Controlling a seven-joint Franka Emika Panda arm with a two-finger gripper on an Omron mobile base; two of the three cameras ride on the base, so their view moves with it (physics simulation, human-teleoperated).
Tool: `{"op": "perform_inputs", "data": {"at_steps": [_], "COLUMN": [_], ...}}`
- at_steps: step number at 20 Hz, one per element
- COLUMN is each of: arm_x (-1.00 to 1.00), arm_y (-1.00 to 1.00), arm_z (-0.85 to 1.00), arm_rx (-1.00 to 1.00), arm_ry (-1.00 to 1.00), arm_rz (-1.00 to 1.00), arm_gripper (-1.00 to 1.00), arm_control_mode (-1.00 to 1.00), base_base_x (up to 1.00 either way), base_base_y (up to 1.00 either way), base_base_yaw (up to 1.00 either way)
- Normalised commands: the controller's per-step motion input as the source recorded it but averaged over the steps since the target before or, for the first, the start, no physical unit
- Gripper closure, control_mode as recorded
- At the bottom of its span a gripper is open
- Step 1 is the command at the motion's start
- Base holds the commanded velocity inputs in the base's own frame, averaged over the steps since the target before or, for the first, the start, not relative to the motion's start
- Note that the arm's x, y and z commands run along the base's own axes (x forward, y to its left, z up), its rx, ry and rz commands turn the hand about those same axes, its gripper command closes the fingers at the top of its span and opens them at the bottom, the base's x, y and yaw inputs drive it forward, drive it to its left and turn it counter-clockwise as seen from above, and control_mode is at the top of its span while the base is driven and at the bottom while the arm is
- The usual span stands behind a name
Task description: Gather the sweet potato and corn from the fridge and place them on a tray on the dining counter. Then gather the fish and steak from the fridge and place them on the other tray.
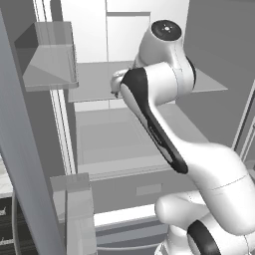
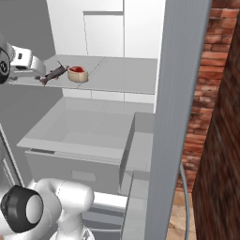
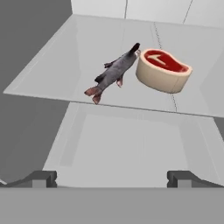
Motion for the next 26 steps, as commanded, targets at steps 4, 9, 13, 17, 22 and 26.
{"op": "perform_inputs", "data": {"at_steps": [4,9,13,17,22,26], "arm_x": [0.83,0.81,0.71,0.62,0.50,0.38], "arm_y": [0.00,0.00,0.08,0.16,0.13,0.07], "arm_z": [-0.22,-0.13,-0.04,-0.11,-0.22,-0.30], "arm_rx": [0.01,0.02,0.04,0.04,0.02,0.00], "arm_ry": [0.00,0.03,0.11,0.11,0.10,0.05], "arm_rz": [-0.09,-0.12,-0.09,-0.06,-0.05,-0.04], "arm_gripper": [-1.00,-1.00,-1.00,-1.00,-1.00,-1.00], "arm_control_mode": [-1.00,-1.00,-1.00,-1.00,-1.00,-1.00], "base_base_x": [0.00,0.00,0.00,0.00,0.00,0.00], "base_base_y": [0.00,0.00,0.00,0.00,0.00,0.00], "base_base_yaw": [0.00,0.00,0.00,0.00,0.00,0.00]}}
